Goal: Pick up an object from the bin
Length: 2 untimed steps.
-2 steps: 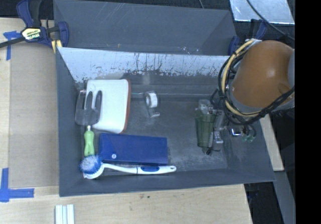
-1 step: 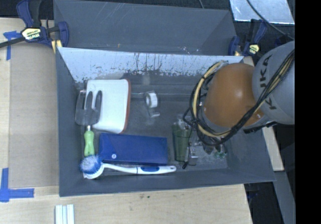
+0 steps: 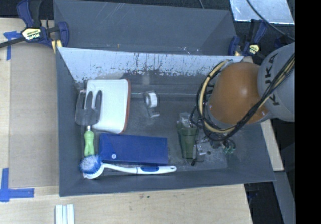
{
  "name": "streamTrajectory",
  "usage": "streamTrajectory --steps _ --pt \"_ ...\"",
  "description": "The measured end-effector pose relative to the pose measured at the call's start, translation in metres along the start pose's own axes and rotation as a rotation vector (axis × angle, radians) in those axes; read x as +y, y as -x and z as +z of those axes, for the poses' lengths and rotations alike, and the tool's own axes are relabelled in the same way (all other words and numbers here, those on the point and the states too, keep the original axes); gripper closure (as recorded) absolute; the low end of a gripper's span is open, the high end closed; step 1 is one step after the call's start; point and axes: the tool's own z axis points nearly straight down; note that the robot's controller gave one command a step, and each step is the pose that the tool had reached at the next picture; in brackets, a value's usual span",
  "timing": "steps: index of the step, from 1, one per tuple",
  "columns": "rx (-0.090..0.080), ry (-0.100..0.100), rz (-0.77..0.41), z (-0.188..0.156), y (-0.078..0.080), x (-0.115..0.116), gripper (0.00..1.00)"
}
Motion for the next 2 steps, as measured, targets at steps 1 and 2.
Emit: streamTrajectory --steps 1,2 --pt "-0.001 0.005 0.103 0.033 -0.006 0.058 0.0" --pt "-0.004 0.0 0.241 0.03 -0.01 0.015 0.0"
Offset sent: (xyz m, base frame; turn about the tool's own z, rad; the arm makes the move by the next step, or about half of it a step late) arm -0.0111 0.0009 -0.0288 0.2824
